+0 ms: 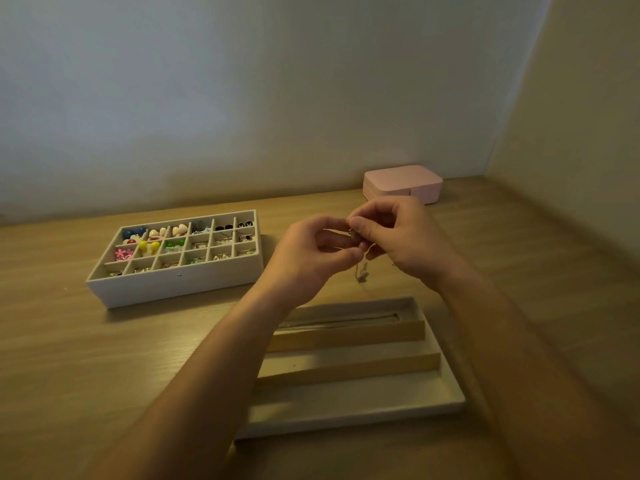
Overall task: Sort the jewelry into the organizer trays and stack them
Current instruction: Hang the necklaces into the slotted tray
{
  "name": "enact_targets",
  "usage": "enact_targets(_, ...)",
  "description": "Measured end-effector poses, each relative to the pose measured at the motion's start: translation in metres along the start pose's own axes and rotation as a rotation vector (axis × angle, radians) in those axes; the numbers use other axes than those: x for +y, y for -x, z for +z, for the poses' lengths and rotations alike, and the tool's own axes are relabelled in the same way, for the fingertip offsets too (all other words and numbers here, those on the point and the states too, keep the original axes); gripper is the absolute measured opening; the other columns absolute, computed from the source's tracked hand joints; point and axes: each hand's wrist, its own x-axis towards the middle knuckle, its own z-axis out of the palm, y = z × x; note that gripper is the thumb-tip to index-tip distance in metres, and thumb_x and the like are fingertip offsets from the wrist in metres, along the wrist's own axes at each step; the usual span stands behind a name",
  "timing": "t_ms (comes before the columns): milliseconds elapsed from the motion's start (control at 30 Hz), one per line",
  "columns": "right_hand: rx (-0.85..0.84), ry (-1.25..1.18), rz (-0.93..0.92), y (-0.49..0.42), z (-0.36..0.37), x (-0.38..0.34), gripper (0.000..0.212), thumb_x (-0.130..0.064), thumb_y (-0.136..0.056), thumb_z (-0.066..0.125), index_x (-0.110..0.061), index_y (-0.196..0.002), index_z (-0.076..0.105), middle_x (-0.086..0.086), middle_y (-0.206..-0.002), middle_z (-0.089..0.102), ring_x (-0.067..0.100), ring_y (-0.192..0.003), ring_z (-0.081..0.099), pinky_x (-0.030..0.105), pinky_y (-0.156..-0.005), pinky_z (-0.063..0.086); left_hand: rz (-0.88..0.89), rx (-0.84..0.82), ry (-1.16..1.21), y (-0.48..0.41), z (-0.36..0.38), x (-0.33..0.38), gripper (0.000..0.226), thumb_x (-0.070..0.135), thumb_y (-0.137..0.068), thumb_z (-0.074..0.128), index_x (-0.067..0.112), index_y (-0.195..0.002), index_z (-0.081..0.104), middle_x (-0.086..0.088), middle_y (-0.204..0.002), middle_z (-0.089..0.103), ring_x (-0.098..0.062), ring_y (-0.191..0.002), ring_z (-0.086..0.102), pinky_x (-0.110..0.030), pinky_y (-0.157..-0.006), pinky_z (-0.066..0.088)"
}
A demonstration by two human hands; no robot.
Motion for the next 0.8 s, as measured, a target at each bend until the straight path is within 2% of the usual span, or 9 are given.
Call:
enact_targets(167,0.02,-0.057,-0.037,0.008,0.008,-0.001,0.007,-0.016,-0.09,0.072,-0.012,-0.096,0.074,0.004,-0.081,0.075,0.019,-0.074,0.074,0.027,-0.064,0.061,0.038,0.01,-0.078,0.003,-0.009,-0.002,0.029,0.01,-0.084,0.077,0.015,-0.111,0.068,-0.002,-0.088,0.078,-0.01,-0.085,0.074,-0.024,-0.078,0.059)
enact_targets(267,0.038,-0.011,-0.079,0.013,0.009,0.003,0.003,-0.016,-0.091,0.072,-0.016,-0.093,0.074,0.002,-0.078,0.074,0.017,-0.07,0.071,0.027,-0.064,0.061,0.024,0.009,-0.113,0.004,-0.016,-0.006,0.019,0.013,-0.084,0.078,0.015,-0.102,0.073,-0.003,-0.082,0.076,-0.007,-0.076,0.07,-0.022,-0.069,0.056)
enact_targets(400,0.039,-0.028,-0.065,0.017,0.008,0.009,0.009,-0.013,-0.092,0.07,-0.016,-0.098,0.076,0.001,-0.082,0.075,0.019,-0.076,0.072,0.029,-0.069,0.062,0.017,0.003,-0.13,0.008,-0.018,-0.007,0.011,0.015,-0.088,0.074,0.014,-0.098,0.076,0.001,-0.078,0.074,-0.002,-0.07,0.065,-0.015,-0.062,0.05)
enact_targets(600,0.034,-0.154,-0.002,0.022,0.006,0.009,0.019,-0.004,-0.095,0.064,-0.015,-0.108,0.073,-0.003,-0.089,0.075,0.016,-0.084,0.073,0.027,-0.075,0.061,-0.073,0.011,-0.098,0.01,-0.028,-0.007,0.01,0.022,-0.093,0.068,0.021,-0.101,0.075,0.0,-0.087,0.075,-0.011,-0.081,0.068,-0.029,-0.077,0.054)
enact_targets(800,0.013,-0.185,0.026,0.023,0.008,0.008,0.022,0.0,-0.098,0.06,-0.016,-0.103,0.075,-0.005,-0.087,0.074,0.014,-0.086,0.071,0.028,-0.076,0.061,-0.174,0.026,0.014,0.009,-0.023,-0.006,0.021,0.01,-0.1,0.055,0.014,-0.1,0.075,0.004,-0.068,0.062,-0.015,-0.075,0.065,-0.039,-0.086,0.052)
